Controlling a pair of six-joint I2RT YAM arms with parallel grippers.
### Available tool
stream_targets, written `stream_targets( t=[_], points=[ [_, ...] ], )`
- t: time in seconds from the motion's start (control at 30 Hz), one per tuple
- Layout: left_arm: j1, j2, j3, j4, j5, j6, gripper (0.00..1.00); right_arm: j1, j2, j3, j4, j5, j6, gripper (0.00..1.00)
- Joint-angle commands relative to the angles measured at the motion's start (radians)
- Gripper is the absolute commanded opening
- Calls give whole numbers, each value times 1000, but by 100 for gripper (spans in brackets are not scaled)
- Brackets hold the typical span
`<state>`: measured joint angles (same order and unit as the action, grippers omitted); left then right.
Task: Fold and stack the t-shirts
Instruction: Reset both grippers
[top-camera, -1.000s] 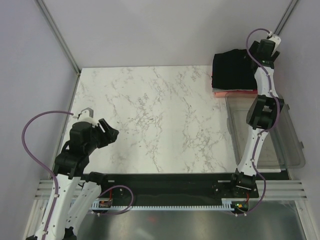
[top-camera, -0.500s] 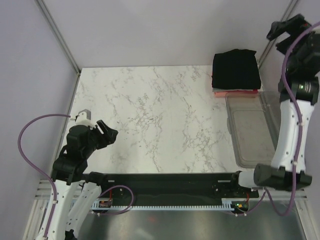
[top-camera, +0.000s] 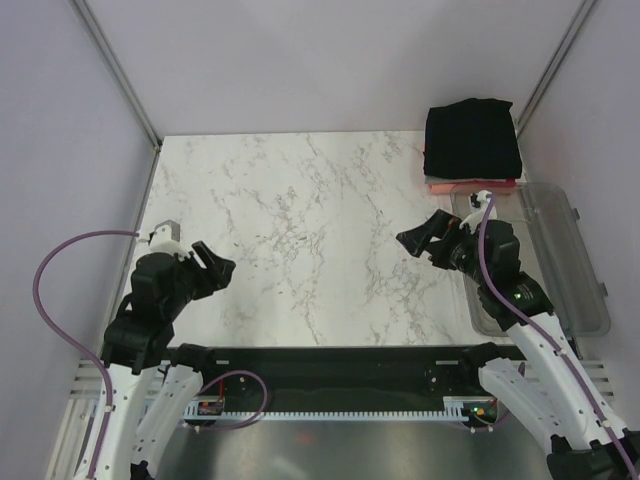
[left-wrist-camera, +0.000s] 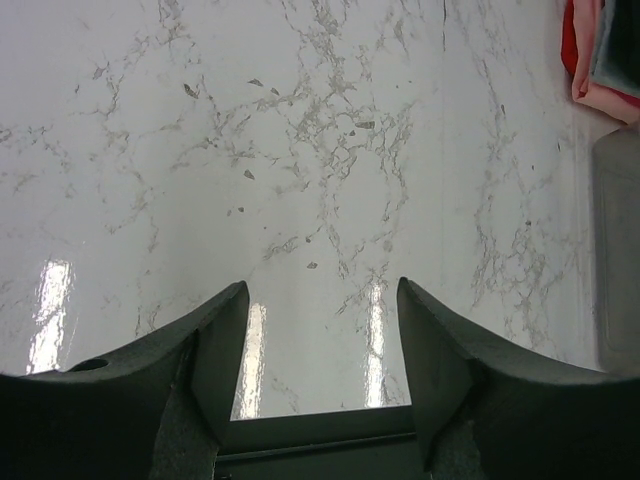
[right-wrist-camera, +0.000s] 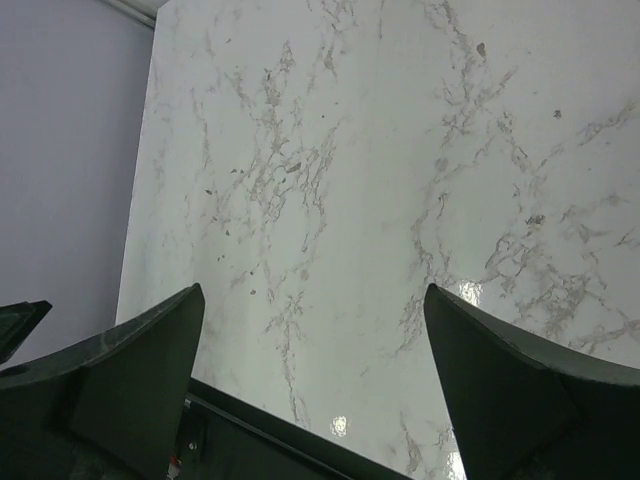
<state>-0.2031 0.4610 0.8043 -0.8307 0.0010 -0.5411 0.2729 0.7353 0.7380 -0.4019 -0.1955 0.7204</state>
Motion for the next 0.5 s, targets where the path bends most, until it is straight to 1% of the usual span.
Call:
stream_targets(
  t=[0.0,0.23,0.47],
  points=[
    [5,-15,-2,25,-6,-11,68,52,-16,35,6,80,21,98],
    [5,-5,-4,25,-6,-11,68,66,-28,-5,-3,94,33,98],
    [5,18,-2,25,-7,-11,68,68,-33,-9,-5,99,-2,98]
  ],
)
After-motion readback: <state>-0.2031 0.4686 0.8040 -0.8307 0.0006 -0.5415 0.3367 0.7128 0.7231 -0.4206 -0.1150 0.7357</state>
